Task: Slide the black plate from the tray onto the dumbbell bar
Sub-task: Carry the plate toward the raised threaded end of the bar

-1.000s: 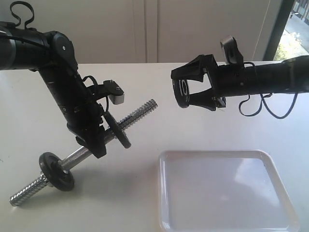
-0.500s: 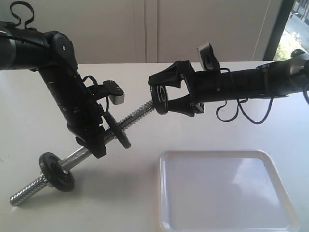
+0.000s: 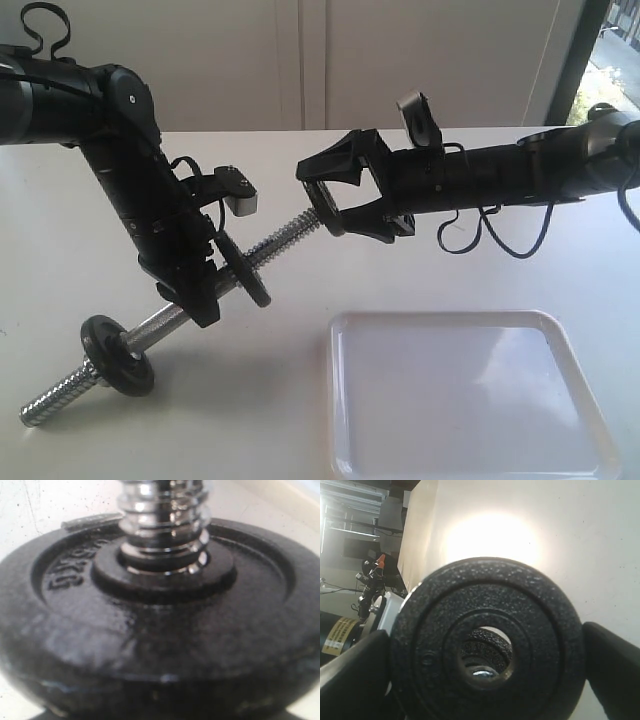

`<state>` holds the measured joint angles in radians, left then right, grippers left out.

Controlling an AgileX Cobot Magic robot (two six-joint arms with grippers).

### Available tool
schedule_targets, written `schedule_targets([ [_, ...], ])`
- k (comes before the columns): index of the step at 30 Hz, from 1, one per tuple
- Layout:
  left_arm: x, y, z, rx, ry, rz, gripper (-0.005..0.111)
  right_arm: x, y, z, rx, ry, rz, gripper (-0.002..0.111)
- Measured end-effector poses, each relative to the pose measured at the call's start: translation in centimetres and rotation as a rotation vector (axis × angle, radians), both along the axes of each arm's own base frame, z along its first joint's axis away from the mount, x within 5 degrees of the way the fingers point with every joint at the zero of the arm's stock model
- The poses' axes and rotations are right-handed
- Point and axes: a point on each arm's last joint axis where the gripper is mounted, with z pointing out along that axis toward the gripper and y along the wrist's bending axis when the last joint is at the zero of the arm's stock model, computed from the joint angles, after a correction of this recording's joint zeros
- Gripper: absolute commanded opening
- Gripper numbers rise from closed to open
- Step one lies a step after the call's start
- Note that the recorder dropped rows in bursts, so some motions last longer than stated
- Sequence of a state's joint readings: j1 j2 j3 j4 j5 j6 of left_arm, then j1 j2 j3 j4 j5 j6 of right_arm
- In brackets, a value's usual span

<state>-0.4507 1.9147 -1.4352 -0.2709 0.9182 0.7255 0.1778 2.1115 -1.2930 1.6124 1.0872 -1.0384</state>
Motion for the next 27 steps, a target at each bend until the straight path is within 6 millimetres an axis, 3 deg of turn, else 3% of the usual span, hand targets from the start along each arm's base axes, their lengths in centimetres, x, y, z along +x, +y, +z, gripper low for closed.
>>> schedule_targets([
  [16,-0.1,0.0,0.0,0.004,0.014,-0.005,0.000,0.0,0.5,-0.6,0.010,0.018,0.002,0.000],
  [27,-0.1,0.0,0.0,0.004,0.014,-0.005,0.000,0.6,-1.7,-0.1,0.079,0.036,-0.031,0.000],
])
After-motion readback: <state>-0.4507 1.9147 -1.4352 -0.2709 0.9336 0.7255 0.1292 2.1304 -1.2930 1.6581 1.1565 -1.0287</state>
